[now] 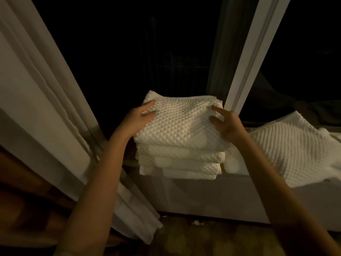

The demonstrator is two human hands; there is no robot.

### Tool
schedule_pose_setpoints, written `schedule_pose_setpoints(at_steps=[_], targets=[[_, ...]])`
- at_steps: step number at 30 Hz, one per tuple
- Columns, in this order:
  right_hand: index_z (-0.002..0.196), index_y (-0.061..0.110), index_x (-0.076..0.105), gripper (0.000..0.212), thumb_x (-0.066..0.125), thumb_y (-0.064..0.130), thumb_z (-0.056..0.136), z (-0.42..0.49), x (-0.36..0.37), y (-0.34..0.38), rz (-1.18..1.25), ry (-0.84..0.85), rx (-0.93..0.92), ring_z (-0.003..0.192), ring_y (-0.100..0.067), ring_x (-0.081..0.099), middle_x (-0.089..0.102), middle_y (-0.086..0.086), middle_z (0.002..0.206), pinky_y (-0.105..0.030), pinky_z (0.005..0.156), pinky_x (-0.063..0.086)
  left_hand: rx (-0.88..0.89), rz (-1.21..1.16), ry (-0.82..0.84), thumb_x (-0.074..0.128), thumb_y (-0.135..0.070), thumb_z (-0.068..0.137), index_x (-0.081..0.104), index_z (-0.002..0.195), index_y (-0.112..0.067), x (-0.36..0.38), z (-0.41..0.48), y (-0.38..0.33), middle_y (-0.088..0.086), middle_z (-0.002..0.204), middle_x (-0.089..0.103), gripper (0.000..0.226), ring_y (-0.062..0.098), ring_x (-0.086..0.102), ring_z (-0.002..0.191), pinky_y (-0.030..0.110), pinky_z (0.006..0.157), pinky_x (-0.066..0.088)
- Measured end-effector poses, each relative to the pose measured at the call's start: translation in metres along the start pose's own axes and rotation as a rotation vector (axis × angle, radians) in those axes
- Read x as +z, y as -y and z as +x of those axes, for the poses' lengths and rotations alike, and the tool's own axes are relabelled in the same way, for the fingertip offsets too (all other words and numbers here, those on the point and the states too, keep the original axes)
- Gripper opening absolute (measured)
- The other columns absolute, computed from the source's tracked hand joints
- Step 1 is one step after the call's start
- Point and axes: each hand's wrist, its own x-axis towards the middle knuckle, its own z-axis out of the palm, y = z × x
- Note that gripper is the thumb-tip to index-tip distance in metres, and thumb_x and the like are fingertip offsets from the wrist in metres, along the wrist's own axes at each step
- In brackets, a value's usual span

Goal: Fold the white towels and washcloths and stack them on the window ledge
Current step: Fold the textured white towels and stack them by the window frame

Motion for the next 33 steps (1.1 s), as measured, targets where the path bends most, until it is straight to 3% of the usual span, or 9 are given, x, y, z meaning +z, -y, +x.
schedule_pose_setpoints(at_steps=[3,6,8,11,14,16,22,27,33], targets=[[0.144,0.035,0.038,0.050,0.050,0.042,0.095,-0.004,0.001,0.010,-0.206,-0.098,-0.099,0.144,-0.034,0.010,0.012,-0.006,0.157,-0.047,0.116,0.016,0.106,0.313,-0.127,0.056,-0.041,0.093,0.044,0.142,-0.028,0.007,0.001,-0.006,0.000,0.154,0.021,0.052,0.023,0.022,0.140,0.035,0.112,0.025],[0.147,0.036,0.029,0.054,0.044,0.046,0.097,0.003,0.005,0.018,-0.297,-0.006,-0.229,0.147,-0.030,0.000,0.012,-0.002,0.160,-0.048,0.117,0.008,0.295,0.447,-0.154,0.055,-0.035,0.095,0.049,0.138,-0.022,0.021,0.006,-0.012,0.000,0.150,0.035,0.046,0.019,0.027,0.139,0.031,0.114,0.025],[0.149,0.033,0.026,0.053,0.041,0.044,0.099,0.006,0.014,0.011,-0.291,0.104,-0.246,0.147,-0.027,0.003,0.017,-0.002,0.159,-0.044,0.118,0.006,0.295,0.468,-0.115,0.052,-0.037,0.096,0.050,0.137,-0.025,0.028,0.009,-0.007,-0.003,0.148,0.040,0.043,0.016,0.031,0.137,0.029,0.113,0.027],[0.144,0.026,0.038,0.045,0.039,0.038,0.101,0.006,0.022,0.000,-0.250,0.166,-0.297,0.145,-0.021,0.018,0.031,-0.001,0.154,-0.032,0.117,0.008,0.266,0.494,-0.069,0.051,-0.041,0.095,0.053,0.134,-0.029,0.029,0.009,0.002,-0.005,0.147,0.042,0.041,0.015,0.033,0.137,0.032,0.113,0.027],[0.141,0.025,0.044,0.045,0.043,0.039,0.099,0.008,0.009,0.002,-0.239,0.158,-0.296,0.135,-0.024,0.039,0.042,-0.002,0.148,-0.036,0.110,0.029,0.272,0.511,-0.098,0.054,-0.036,0.095,0.058,0.130,-0.022,0.033,0.007,-0.013,0.000,0.139,0.053,0.038,0.019,0.047,0.128,0.031,0.105,0.036],[0.142,0.025,0.043,0.046,0.046,0.038,0.098,0.006,-0.004,0.001,-0.228,0.163,-0.279,0.132,-0.027,0.043,0.043,-0.005,0.147,-0.038,0.107,0.035,0.316,0.507,-0.169,0.055,-0.036,0.094,0.061,0.127,-0.021,0.043,0.006,-0.035,0.002,0.130,0.060,0.036,0.021,0.055,0.117,0.031,0.096,0.043],[0.141,0.025,0.045,0.045,0.052,0.032,0.097,-0.016,-0.073,-0.058,-0.136,-0.130,-0.094,0.117,-0.026,0.052,0.049,-0.008,0.135,-0.035,0.096,0.043,0.489,0.311,-0.150,0.055,-0.029,0.094,0.062,0.125,-0.022,0.111,-0.003,-0.105,0.002,0.118,0.063,0.032,0.020,0.056,0.110,0.037,0.091,0.048],[0.137,0.017,0.051,0.044,0.056,0.028,0.095,-0.020,-0.144,-0.137,-0.170,-0.234,0.008,0.116,-0.030,0.054,0.056,-0.014,0.128,-0.029,0.090,0.040,0.385,0.108,-0.112,0.057,-0.021,0.093,0.063,0.122,-0.019,0.182,-0.008,-0.154,0.003,0.111,0.066,0.029,0.016,0.060,0.101,0.036,0.089,0.051],[0.134,0.010,0.054,0.044,0.058,0.028,0.094,-0.011,-0.188,-0.213,-0.142,-0.173,0.082,0.120,-0.034,0.052,0.056,-0.018,0.131,-0.039,0.095,0.043,0.225,0.055,-0.032,0.061,-0.023,0.092,0.061,0.126,-0.016,0.265,-0.010,-0.177,0.005,0.114,0.065,0.034,0.018,0.060,0.103,0.027,0.087,0.049]])
